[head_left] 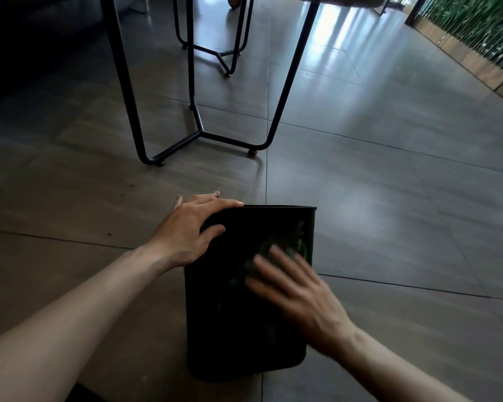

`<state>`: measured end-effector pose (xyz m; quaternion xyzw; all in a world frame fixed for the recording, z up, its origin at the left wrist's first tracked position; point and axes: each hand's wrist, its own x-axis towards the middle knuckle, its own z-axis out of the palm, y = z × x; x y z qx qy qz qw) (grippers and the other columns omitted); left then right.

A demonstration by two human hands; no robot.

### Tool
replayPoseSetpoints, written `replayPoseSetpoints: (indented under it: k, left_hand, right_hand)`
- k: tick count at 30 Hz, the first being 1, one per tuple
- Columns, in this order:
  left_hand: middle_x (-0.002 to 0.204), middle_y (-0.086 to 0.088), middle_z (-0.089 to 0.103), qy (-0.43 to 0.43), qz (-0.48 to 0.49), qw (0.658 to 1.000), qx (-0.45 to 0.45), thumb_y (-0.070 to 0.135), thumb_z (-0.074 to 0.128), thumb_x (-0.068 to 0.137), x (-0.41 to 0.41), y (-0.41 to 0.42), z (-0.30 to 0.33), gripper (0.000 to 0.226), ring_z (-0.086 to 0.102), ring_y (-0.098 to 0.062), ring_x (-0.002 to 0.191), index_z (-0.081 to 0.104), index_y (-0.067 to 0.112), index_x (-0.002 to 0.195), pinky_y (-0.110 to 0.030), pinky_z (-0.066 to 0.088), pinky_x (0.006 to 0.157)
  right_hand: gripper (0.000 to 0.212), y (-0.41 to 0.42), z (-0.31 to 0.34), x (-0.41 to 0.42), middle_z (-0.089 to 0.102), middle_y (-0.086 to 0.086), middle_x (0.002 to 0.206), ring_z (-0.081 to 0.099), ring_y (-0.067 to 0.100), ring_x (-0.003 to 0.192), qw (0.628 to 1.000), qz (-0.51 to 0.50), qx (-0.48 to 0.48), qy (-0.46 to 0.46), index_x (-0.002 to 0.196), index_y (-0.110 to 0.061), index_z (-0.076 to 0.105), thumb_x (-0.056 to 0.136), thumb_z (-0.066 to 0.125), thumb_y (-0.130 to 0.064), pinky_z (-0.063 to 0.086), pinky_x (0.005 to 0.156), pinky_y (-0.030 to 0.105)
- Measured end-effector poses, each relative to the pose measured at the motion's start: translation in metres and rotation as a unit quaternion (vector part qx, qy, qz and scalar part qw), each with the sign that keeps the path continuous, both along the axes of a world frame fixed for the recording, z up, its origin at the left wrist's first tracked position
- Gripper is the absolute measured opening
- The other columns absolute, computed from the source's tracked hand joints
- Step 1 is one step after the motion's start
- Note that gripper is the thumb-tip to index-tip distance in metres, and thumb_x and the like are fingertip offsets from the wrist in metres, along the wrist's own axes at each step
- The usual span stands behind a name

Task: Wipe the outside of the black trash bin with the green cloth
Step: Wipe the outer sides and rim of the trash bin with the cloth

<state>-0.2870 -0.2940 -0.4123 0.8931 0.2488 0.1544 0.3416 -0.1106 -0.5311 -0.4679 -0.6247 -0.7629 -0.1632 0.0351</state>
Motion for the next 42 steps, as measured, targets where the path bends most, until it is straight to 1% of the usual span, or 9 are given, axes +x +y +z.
replayPoseSetpoints:
  k: [5, 9, 13, 17, 22, 31, 35, 38, 42]
  left_hand:
    - [0.145, 0.017, 0.053, 0.001, 0.001, 1.000, 0.009, 0.020, 0.059, 0.097, 0.000, -0.001, 0.000, 0.055, 0.028, -0.002, 0.148, 0.047, 0.055, 0.138, -0.063, 0.012, 0.122]
    - [0.146, 0.016, 0.054, -0.001, 0.000, 1.000, 0.006, 0.021, 0.061, 0.096, 0.000, -0.002, 0.000, 0.055, 0.028, -0.002, 0.148, 0.048, 0.054, 0.137, -0.062, 0.011, 0.123]
    - [0.145, 0.016, 0.053, -0.003, -0.005, 1.000, 0.002, 0.021, 0.062, 0.096, 0.000, -0.005, 0.002, 0.054, 0.026, 0.000, 0.148, 0.049, 0.053, 0.137, -0.062, 0.010, 0.123]
    - [0.145, 0.017, 0.052, -0.002, -0.005, 1.000, 0.003, 0.020, 0.062, 0.096, -0.001, -0.004, 0.003, 0.055, 0.026, 0.000, 0.148, 0.049, 0.054, 0.137, -0.062, 0.011, 0.123]
    - [0.145, 0.019, 0.052, -0.002, -0.003, 1.000, 0.007, 0.020, 0.061, 0.096, -0.002, -0.005, 0.004, 0.055, 0.027, 0.000, 0.148, 0.048, 0.055, 0.137, -0.062, 0.011, 0.123]
    - [0.147, 0.019, 0.051, 0.002, -0.007, 1.000, 0.006, 0.023, 0.061, 0.096, -0.001, -0.005, 0.003, 0.055, 0.026, 0.000, 0.148, 0.046, 0.056, 0.138, -0.060, 0.012, 0.124]
    - [0.148, 0.014, 0.052, 0.006, -0.003, 1.000, 0.010, 0.024, 0.061, 0.097, -0.001, -0.001, 0.000, 0.055, 0.028, -0.002, 0.149, 0.045, 0.056, 0.138, -0.060, 0.018, 0.122]
    - [0.149, 0.013, 0.051, 0.010, -0.001, 1.000, 0.009, 0.025, 0.061, 0.097, -0.001, -0.001, 0.000, 0.056, 0.028, -0.003, 0.149, 0.043, 0.057, 0.139, -0.060, 0.017, 0.122]
    - [0.149, 0.012, 0.052, 0.008, -0.001, 1.000, 0.009, 0.023, 0.060, 0.097, -0.001, -0.001, 0.000, 0.056, 0.029, -0.003, 0.148, 0.044, 0.057, 0.138, -0.059, 0.016, 0.123]
  right_hand:
    - [0.079, 0.043, 0.029, -0.013, 0.035, 0.009, 0.166, 0.022, 0.041, 0.156, 0.971, -0.189, 0.051, 0.135, 0.154, -0.022, 0.046, 0.081, 0.075, -0.021, 0.035, 0.116, 0.066]
    - [0.056, 0.007, -0.016, -0.039, 0.037, 0.009, 0.165, 0.028, 0.046, 0.152, 1.000, -0.009, -0.009, -0.021, 0.150, -0.024, 0.050, 0.095, 0.057, -0.026, 0.037, 0.114, 0.067]
    - [0.047, -0.030, -0.035, -0.039, 0.034, 0.001, 0.167, 0.031, 0.038, 0.153, 0.974, 0.145, -0.085, -0.154, 0.151, -0.032, 0.043, 0.105, 0.047, -0.023, 0.044, 0.114, 0.054]
    - [0.056, 0.003, 0.001, -0.012, 0.036, 0.003, 0.166, 0.033, 0.038, 0.152, 1.000, 0.010, -0.008, -0.021, 0.151, -0.034, 0.049, 0.096, 0.056, -0.027, 0.037, 0.120, 0.054]
    - [0.074, 0.033, 0.026, -0.014, 0.031, 0.007, 0.168, 0.018, 0.038, 0.157, 0.970, -0.191, 0.051, 0.144, 0.156, -0.026, 0.041, 0.087, 0.065, -0.029, 0.034, 0.118, 0.064]
    - [0.052, -0.039, -0.042, -0.038, 0.034, 0.002, 0.167, 0.028, 0.041, 0.152, 0.984, 0.100, -0.078, -0.125, 0.154, -0.033, 0.040, 0.103, 0.046, -0.024, 0.048, 0.109, 0.055]
    - [0.065, 0.002, 0.002, -0.012, 0.038, 0.004, 0.165, 0.033, 0.040, 0.152, 0.997, -0.053, 0.010, 0.050, 0.156, -0.034, 0.038, 0.094, 0.054, -0.028, 0.042, 0.114, 0.058]
    - [0.083, 0.036, 0.032, -0.006, 0.034, 0.006, 0.166, 0.023, 0.038, 0.156, 0.954, -0.206, 0.060, 0.212, 0.160, -0.033, 0.030, 0.086, 0.065, -0.018, 0.038, 0.115, 0.062]
    - [0.070, 0.031, 0.017, -0.028, 0.046, 0.013, 0.158, 0.033, 0.049, 0.149, 0.981, -0.155, 0.048, 0.109, 0.154, -0.036, 0.043, 0.089, 0.065, -0.026, 0.037, 0.111, 0.071]
